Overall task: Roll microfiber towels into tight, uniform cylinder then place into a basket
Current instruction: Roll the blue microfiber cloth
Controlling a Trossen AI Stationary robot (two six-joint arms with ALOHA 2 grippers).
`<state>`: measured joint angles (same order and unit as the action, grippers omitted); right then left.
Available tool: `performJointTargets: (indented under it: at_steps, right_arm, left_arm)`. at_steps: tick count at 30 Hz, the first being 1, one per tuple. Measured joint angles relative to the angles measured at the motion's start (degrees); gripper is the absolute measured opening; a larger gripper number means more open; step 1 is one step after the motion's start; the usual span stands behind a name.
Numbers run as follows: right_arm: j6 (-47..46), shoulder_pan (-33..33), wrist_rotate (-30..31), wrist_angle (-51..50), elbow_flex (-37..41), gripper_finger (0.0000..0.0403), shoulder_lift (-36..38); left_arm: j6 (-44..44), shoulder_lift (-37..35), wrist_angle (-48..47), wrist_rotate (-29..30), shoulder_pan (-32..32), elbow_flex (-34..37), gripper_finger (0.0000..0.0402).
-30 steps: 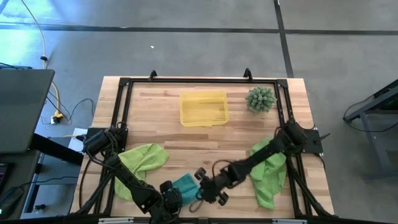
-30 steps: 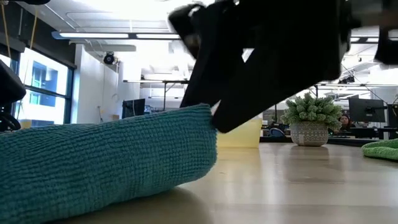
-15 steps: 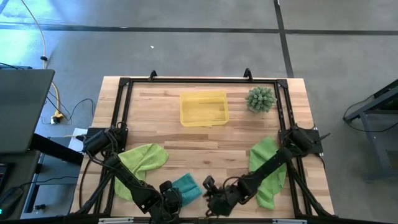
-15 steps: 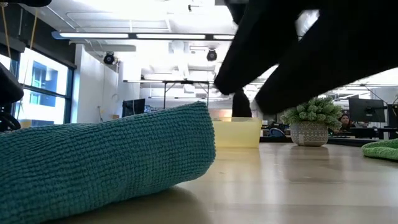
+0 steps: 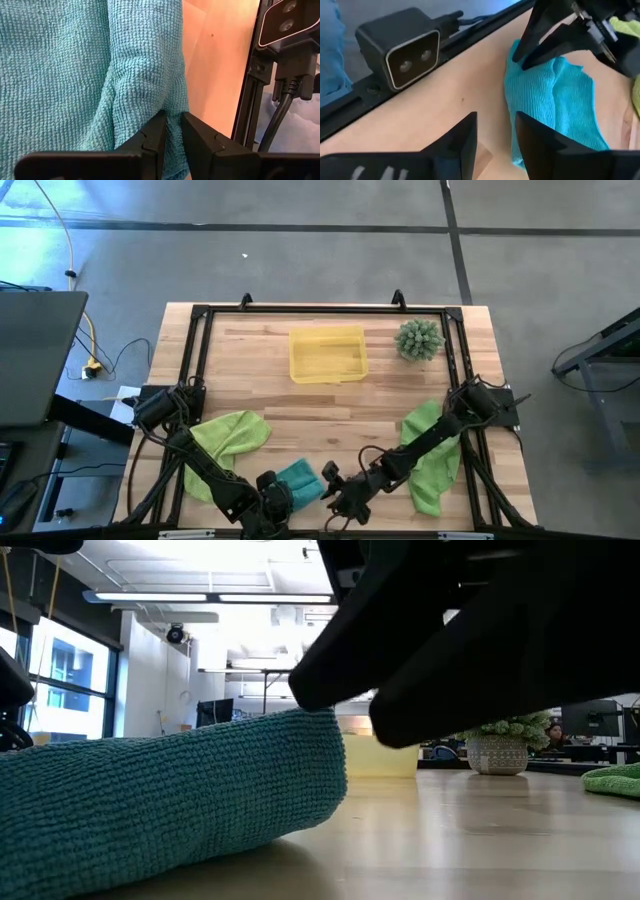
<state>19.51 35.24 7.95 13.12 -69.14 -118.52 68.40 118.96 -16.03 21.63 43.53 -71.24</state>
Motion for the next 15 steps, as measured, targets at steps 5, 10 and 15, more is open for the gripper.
performJointTargets:
  at_steps: [5, 10, 15]
  right_arm:
    - [0.01, 0.01, 0.11, 0.85, 0.00, 0.0154, -0.39]
    - [-0.15, -1.10, 0.31, 1.57, 0.00, 0.0171, -2.46]
    - [0.06, -1.18, 3.76, 2.36, 0.00, 0.0173, -2.67]
  left_arm:
    - [0.00, 0.00, -0.22, -0.01, 0.00, 0.00, 0.0053]
    - [0.00, 0.00, -0.24, -0.01, 0.00, 0.00, 0.0053]
    - [-0.02, 0.00, -0.27, -0.02, 0.00, 0.00, 0.0053]
